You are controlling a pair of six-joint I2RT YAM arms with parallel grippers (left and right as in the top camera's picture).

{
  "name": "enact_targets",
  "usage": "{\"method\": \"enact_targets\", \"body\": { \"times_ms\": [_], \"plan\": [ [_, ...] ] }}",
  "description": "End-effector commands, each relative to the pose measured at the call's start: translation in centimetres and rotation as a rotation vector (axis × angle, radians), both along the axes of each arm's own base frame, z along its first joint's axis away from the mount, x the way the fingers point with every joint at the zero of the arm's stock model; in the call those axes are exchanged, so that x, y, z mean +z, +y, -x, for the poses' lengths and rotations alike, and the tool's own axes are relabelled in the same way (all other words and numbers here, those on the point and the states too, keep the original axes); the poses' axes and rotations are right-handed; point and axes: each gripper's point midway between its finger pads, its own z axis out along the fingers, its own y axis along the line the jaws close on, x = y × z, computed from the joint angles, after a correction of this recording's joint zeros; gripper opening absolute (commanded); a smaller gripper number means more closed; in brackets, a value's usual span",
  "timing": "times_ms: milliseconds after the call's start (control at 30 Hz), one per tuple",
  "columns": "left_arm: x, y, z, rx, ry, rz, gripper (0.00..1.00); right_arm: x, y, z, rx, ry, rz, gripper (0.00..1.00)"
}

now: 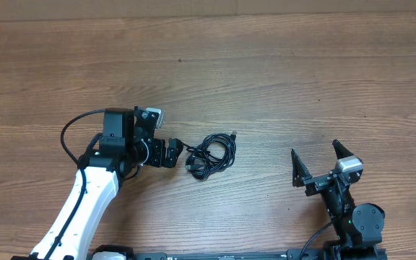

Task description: Untangle cables

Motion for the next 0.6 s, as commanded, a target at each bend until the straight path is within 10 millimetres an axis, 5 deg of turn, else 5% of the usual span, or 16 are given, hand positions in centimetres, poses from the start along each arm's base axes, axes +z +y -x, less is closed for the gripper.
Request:
{"method": "enact_targets", "body": {
  "times_ms": [0, 567],
  "plan": [
    [0.97, -0.59, -0.67, -0.032, -0.032, 0.009, 1.0, -0.22, -0.11, -0.03, -0.009, -0.001, -0.007, 1.0],
    [0.92, -0.47, -0.72, -0.028, -0.033, 0.003, 1.0, -0.22, -0.11, -0.03, -0.009, -0.001, -0.007, 1.0]
  ]
}}
